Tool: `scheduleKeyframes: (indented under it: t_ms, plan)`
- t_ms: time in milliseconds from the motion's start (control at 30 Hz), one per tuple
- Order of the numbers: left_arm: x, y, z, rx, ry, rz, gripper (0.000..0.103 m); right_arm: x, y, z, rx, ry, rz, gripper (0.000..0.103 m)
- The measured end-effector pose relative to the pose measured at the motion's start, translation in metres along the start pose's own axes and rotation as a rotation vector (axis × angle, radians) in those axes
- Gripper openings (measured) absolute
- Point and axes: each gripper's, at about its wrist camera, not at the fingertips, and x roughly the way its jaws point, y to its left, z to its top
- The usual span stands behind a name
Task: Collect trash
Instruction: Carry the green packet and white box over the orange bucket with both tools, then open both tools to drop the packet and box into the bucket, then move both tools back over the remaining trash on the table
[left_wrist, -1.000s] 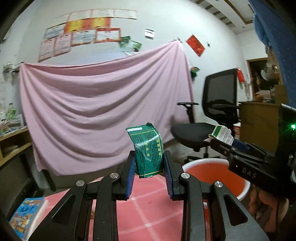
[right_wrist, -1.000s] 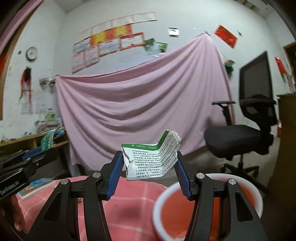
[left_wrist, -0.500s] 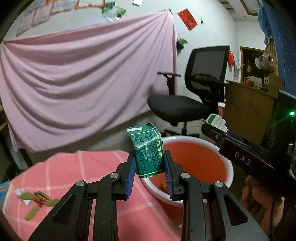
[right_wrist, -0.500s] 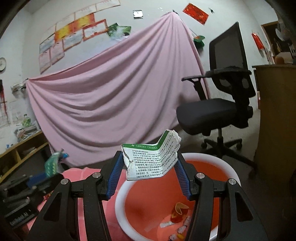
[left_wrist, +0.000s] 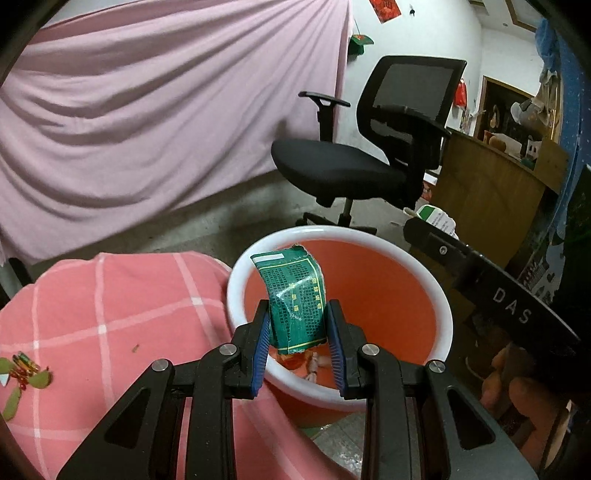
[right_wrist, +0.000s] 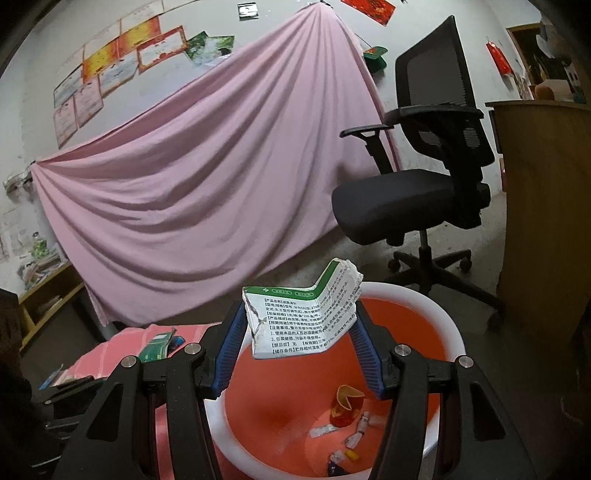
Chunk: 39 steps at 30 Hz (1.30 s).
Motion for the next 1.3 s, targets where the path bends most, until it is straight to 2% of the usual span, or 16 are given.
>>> scheduleKeyframes:
  t_ms: [167, 233, 467, 533, 633, 733, 867, 967, 1100, 1167, 1233, 1300]
  plan:
    - [0.007, 0.000, -0.002, -0.006, 0.032, 0.001, 0.030, 0.004, -0.008, 0.000, 0.020, 0.023, -0.012, 0.057]
    - [0.007, 0.002, -0.004, -0.015, 0.034, 0.003, 0.038, 0.005, -0.010, 0.000, 0.027, 0.036, -0.017, 0.057]
    - [0.004, 0.014, -0.010, -0.064, 0.042, 0.005, 0.040, 0.011, -0.014, -0.002, 0.035, 0.071, -0.046, 0.061]
    - [0.002, 0.018, -0.011, -0.073, 0.040, 0.015, 0.044, 0.012, -0.016, -0.002, 0.041, 0.079, -0.049, 0.061]
    - [-0.003, 0.025, -0.011, -0.091, 0.027, 0.022, 0.047, 0.014, -0.017, -0.003, 0.046, 0.087, -0.055, 0.062]
    - [-0.010, 0.032, -0.011, -0.108, 0.014, 0.029, 0.047, 0.013, -0.017, -0.003, 0.049, 0.084, -0.054, 0.071]
    - [-0.021, 0.042, -0.011, -0.123, -0.010, 0.048, 0.048, 0.011, -0.010, -0.001, 0.033, 0.072, -0.045, 0.071]
    - [-0.033, 0.052, -0.012, -0.150, -0.043, 0.061, 0.056, 0.009, -0.004, 0.001, 0.033, 0.059, -0.032, 0.076]
    - [-0.054, 0.069, -0.012, -0.195, -0.089, 0.081, 0.058, 0.005, 0.008, 0.004, 0.022, 0.029, -0.014, 0.082]
    - [-0.066, 0.080, -0.012, -0.208, -0.117, 0.105, 0.064, 0.004, 0.015, 0.005, 0.015, 0.015, -0.002, 0.085]
    - [-0.080, 0.090, -0.015, -0.232, -0.168, 0.130, 0.083, 0.003, 0.022, 0.005, 0.009, 0.001, 0.007, 0.088]
    - [-0.096, 0.102, -0.021, -0.265, -0.234, 0.159, 0.094, 0.002, 0.031, 0.006, 0.000, -0.017, 0.019, 0.092]
